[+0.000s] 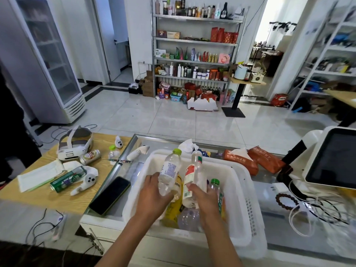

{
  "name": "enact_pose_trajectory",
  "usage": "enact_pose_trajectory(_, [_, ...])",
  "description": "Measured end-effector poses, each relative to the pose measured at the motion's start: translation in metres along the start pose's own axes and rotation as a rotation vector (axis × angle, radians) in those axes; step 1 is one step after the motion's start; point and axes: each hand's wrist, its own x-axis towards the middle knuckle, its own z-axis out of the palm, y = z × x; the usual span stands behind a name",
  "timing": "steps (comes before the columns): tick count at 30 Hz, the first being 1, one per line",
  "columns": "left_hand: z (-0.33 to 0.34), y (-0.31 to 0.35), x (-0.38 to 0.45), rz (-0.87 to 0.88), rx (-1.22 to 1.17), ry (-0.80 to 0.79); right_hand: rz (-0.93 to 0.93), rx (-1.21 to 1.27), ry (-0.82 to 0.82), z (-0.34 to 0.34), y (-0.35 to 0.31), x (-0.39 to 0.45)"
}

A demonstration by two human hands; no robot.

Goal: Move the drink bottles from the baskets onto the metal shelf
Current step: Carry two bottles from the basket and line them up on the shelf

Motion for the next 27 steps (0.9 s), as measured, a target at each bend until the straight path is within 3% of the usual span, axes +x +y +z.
enact_pose_trajectory(3, [-0.005, 0.015, -0.004, 0.029, -0.105, -0.009, 0.108, 0.423, -0.159, -0.016, -0.011, -0.005])
enact_pose_trajectory(5, [-0.008, 0.027, -0.003, 0.023, -0.193, -0.062, 0.138, 0.573, -0.26, -0.026, -0.013, -0.009])
enact_pose_trajectory(10, [-0.009, 0.053, 0.008, -0.033, -0.414, -0.22, -0.005, 0.546, -0.238, -0.04, -0.023, -0.031])
enact_pose_trajectory(16, [0.0, 0.08, 0.025, -0.068, -0.745, -0.488, -0.162, 0.481, 0.174, -0.059, -0.016, -0.044])
enact_pose_trajectory(21, [0.02, 0.093, 0.025, -0.273, -0.954, -0.9, -0.323, 0.616, 0.408, -0.072, -0.004, -0.073])
enact_pose_trajectory(24, [0.03, 0.103, 0.008, -0.126, -0.909, -1.025, -0.423, 0.587, 0.566, -0.08, 0.006, -0.099])
enact_pose_trajectory(27, [0.033, 0.11, -0.015, 0.062, -0.798, -1.023, -0.459, 0.437, 0.77, -0.083, 0.013, -0.14])
